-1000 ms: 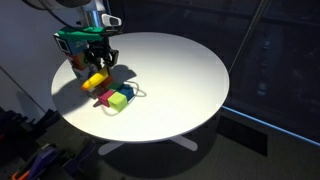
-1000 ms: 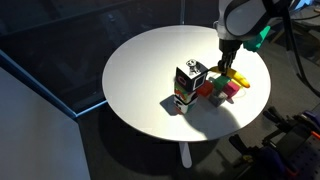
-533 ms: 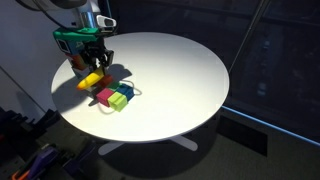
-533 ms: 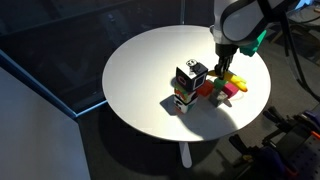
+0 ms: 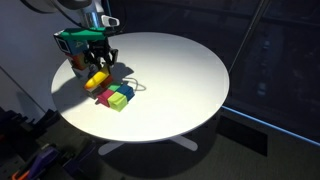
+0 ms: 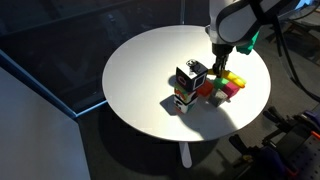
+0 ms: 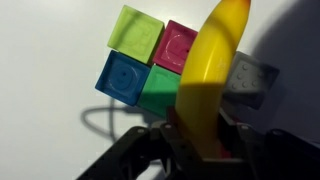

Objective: Take the bananas off of the block

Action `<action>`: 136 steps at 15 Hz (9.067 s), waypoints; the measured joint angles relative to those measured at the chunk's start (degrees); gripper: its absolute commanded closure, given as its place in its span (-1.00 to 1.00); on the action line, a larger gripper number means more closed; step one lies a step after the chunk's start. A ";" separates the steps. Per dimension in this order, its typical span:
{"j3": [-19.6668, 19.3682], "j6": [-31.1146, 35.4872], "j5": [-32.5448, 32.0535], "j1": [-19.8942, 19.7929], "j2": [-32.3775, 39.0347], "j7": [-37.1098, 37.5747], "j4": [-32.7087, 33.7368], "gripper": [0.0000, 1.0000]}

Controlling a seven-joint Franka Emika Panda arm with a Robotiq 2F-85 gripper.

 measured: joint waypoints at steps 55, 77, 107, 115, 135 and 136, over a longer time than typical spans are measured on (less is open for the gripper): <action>5.07 -2.82 -7.68 -4.13 23.21 -40.04 28.00 -0.98; 3.79 -12.97 -2.01 -4.05 16.65 -21.06 26.37 -1.00; 1.71 -16.52 11.46 -3.14 -14.43 10.49 1.85 -1.00; 2.19 -18.29 12.56 -0.66 -18.56 13.69 2.32 -1.00; 3.01 -22.02 12.17 0.77 -28.25 17.81 -2.63 -1.00; 2.98 -21.92 12.16 0.75 -28.57 17.81 -3.07 -1.00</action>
